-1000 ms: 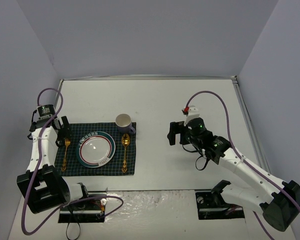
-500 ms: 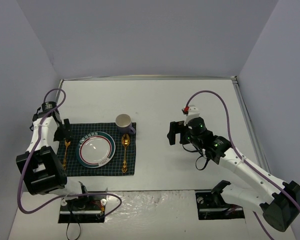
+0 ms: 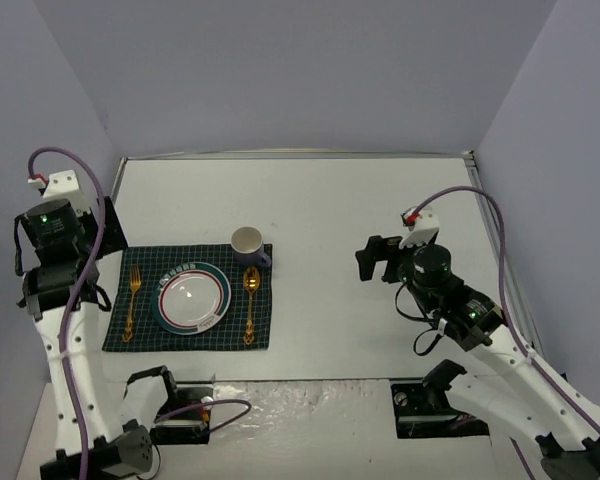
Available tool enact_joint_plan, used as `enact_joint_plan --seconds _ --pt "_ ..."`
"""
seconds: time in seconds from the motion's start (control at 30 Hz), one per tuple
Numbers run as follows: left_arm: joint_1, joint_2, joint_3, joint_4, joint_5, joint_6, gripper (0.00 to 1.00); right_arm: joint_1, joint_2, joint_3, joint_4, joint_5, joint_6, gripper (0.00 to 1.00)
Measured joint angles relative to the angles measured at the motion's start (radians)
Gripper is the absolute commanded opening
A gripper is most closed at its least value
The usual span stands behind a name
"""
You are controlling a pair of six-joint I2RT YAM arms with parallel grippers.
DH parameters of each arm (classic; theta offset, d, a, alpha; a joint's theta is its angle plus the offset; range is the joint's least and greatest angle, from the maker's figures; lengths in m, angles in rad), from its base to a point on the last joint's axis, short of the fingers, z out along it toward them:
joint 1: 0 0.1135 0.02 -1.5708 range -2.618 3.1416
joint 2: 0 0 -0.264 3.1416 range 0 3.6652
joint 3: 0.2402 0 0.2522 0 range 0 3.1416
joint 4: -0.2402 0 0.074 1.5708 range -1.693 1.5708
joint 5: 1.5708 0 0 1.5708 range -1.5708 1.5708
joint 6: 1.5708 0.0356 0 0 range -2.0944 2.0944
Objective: Set the dinner table for one person
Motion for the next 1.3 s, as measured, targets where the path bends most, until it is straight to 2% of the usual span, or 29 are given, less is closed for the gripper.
enact_joint_plan --seconds 0.13,0.27,0.6,0.73,0.9,1.3 --pt "-0.054 -0.119 0.074 -0.035 0.012 0.000 0.91 0.000 -0.083 0.044 -0.025 0.085 -0.030 1.00" --pt "-0.161 -0.224 0.094 -0.084 -0.006 -0.002 0.91 0.000 -0.171 0.069 -0.046 0.183 -0.065 1.00" --pt "-0.396 -0.506 0.083 -0.262 -0.185 -0.071 0.91 0.000 -0.436 0.070 -0.095 0.391 -0.101 1.00" --pt "-0.459 -0.615 0.057 -0.294 -0.257 -0.099 0.91 0.000 -0.490 0.069 -0.102 0.449 -0.119 1.00" --pt "-0.496 -0.690 0.018 -0.333 -0.305 -0.125 0.91 0.000 -0.515 0.065 -0.119 0.512 -0.142 1.00" --pt "-0.512 -0.692 -0.022 -0.364 -0.355 -0.159 0.91 0.000 -0.558 0.015 -0.133 0.531 -0.170 1.00"
